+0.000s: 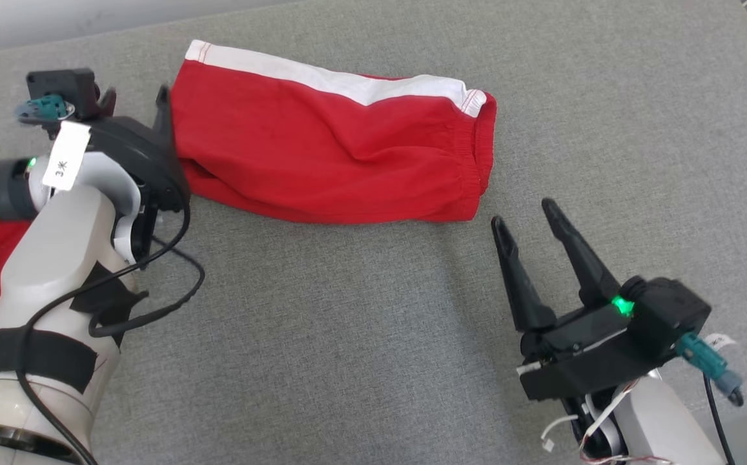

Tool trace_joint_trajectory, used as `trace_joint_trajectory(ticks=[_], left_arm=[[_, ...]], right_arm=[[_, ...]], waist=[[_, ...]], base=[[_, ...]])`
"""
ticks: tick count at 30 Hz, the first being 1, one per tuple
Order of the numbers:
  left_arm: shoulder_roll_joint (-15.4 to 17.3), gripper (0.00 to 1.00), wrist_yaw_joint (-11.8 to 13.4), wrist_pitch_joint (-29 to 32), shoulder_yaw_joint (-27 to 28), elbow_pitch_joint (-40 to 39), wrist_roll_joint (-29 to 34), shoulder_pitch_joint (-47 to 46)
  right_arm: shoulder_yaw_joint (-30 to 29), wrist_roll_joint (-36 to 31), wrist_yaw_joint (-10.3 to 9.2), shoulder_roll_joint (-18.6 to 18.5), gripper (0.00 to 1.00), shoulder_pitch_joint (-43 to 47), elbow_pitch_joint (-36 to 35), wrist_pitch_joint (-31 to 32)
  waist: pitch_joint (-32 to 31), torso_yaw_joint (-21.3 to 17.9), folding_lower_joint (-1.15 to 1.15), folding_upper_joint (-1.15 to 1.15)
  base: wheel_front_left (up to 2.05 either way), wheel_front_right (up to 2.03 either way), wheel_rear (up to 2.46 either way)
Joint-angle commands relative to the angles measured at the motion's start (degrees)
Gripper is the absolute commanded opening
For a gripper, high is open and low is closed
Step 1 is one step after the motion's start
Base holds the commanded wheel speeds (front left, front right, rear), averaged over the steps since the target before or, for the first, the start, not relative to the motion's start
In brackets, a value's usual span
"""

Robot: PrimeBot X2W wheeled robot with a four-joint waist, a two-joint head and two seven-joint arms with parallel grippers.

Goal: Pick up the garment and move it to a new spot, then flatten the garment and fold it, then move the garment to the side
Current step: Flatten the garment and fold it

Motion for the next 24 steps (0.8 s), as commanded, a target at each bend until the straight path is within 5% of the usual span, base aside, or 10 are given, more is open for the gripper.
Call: trace_joint_trajectory(ticks=[1,24], left_arm=[[0.3,1.00,0.3,1.5,-0.3,1.0,-0.3,0.0],[-2.0,1.00,-3.3,13.0,-0.6,4.3,-4.6,3.3]], right_arm=[[-0.1,-1.6,0.02,-0.1,1.00,0.9,0.1,-0.3],[-2.5,-1.1,0.02,-0.1,1.00,3.1,0.8,0.0]], waist=[[0.2,-0.1,0.00,0.00],[0.3,1.3,0.00,0.00]], base=[[0.00,0.00,0.00],[0.00,0.00,0.00]])
